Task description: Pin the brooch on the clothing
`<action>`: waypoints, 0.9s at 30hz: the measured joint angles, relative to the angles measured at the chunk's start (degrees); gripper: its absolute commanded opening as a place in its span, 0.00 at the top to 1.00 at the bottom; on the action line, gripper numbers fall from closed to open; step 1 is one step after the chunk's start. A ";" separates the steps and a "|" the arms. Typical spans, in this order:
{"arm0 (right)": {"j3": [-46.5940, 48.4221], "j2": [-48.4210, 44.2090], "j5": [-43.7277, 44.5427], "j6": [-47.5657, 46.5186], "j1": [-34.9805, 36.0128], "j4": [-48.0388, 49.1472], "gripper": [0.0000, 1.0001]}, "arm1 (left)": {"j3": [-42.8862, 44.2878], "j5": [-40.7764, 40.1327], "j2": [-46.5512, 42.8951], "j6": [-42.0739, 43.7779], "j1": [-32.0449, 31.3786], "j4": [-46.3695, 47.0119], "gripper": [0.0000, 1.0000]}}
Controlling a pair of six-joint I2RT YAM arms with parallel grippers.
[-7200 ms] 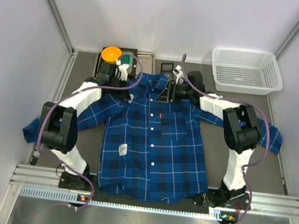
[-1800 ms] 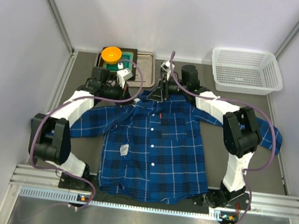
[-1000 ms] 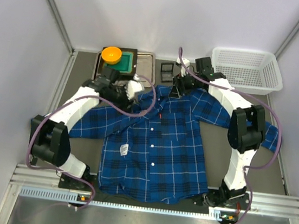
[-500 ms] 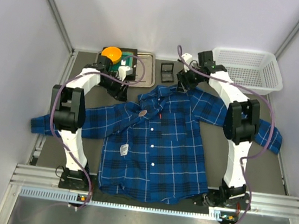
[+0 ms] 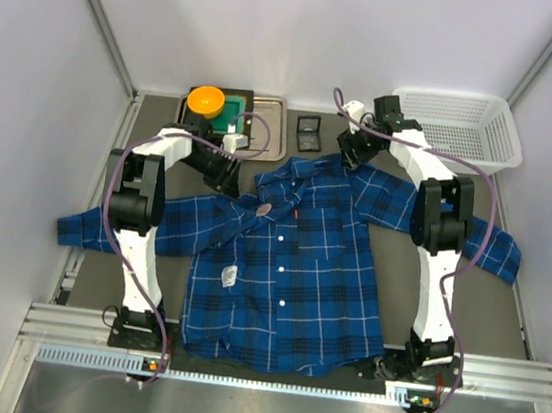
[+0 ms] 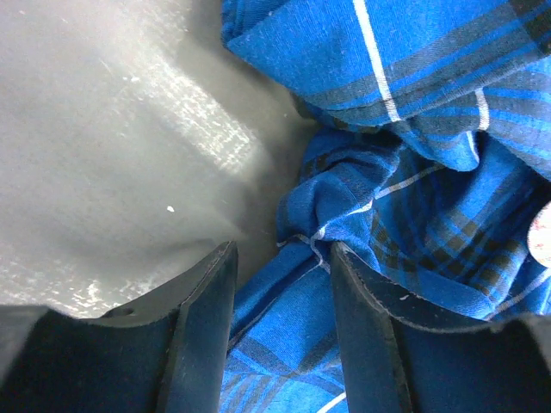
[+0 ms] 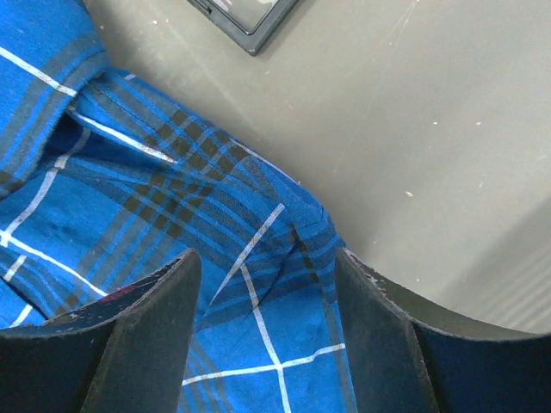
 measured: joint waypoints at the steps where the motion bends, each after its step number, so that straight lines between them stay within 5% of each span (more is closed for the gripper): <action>1: 0.00 0.46 0.09 -0.28 0.00 -0.11 0.37 | 0.00 0.37 0.00 0.17 0.00 -0.22 0.52; 7: 0.00 1.97 0.42 -1.51 0.00 -0.15 0.46 | -0.87 1.64 0.00 1.66 0.00 -1.55 1.00; 11: 0.02 2.95 1.55 -2.69 0.00 -0.13 0.73 | -0.92 1.29 -0.02 1.90 0.15 -1.42 1.00; 12: 0.07 3.26 2.16 -2.91 0.00 -0.11 0.93 | -0.92 0.98 -0.02 1.68 0.28 -1.03 1.00; 13: 0.09 3.52 2.62 -3.15 0.00 -0.09 1.00 | -0.92 0.52 -0.04 1.36 0.46 -0.59 1.00; 27: -3.21 2.82 8.81 -3.39 -0.83 0.61 1.00 | -2.58 -15.54 -8.04 -0.26 7.58 10.19 1.00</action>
